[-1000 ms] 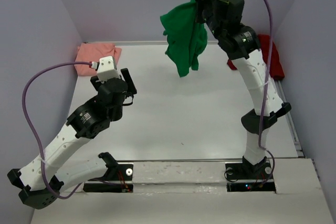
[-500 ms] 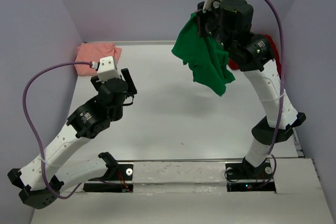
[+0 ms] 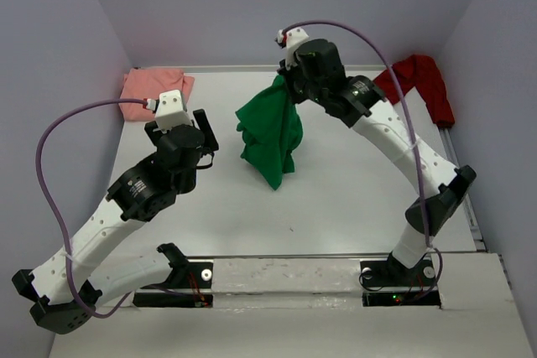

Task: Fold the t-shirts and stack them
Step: Flatten the tshirt out

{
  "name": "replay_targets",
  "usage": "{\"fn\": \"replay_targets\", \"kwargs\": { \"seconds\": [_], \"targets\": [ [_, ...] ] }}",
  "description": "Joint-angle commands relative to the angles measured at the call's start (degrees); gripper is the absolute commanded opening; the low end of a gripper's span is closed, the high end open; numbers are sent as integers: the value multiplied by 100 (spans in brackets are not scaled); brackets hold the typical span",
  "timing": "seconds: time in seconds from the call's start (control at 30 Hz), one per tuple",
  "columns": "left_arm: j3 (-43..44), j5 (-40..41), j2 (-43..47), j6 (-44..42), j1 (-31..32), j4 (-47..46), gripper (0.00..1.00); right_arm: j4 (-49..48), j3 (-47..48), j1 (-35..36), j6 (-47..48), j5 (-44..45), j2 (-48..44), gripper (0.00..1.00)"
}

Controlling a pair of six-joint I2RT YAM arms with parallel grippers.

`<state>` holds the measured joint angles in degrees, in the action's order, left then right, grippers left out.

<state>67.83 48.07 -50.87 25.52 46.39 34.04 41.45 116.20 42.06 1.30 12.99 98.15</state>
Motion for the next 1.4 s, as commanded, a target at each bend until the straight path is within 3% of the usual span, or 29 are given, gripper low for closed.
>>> {"fn": "replay_targets", "kwargs": {
  "seconds": [0.0, 0.03, 0.1, 0.2, 0.3, 0.43, 0.57, 0.73, 0.93, 0.97, 1.13, 1.37],
  "targets": [
    [116, 202, 113, -82, -25, -47, 80, -902, -853, -180, -306, 72, 686, 3],
    [116, 202, 121, -91, -25, -38, 80, -937, -819, -181, -306, 159, 1097, 11],
    [116, 211, 121, -108, -25, -38, 80, -955, -670, -242, -236, 632, 1530, 42],
    [55, 159, 104, -117, -25, -73, 80, -972, -152, -452, 2, 1276, 2145, 75],
    [-16, 141, 60, -135, -25, -126, 80, -999, -28, -453, 19, 987, 2200, 87],
    [-112, 158, 42, -117, -25, -152, 81, -998, -360, -331, -68, 855, 1577, 90],
    [-139, 62, -10, -144, -25, -266, 81, -999, -1019, -269, -279, 731, 892, 100],
    [-121, -26, -90, -126, -25, -337, 80, -1060, -2163, 100, -560, 565, 101, 99],
    [-42, -9, -98, -152, -34, -328, 81, -1473, -3865, 740, -1211, -6, -621, 84],
    [-25, -9, -124, -161, -34, -337, 80, -1586, -3990, 794, -1342, 1, -587, 76],
    [2, -9, -134, -144, -34, -319, 80, -1991, -4553, 926, -1492, 133, -236, 64],
    [-86, 18, -10, -82, -34, -267, 81, -2273, -4502, 1041, -1501, -113, 406, 60]
  ]
}}
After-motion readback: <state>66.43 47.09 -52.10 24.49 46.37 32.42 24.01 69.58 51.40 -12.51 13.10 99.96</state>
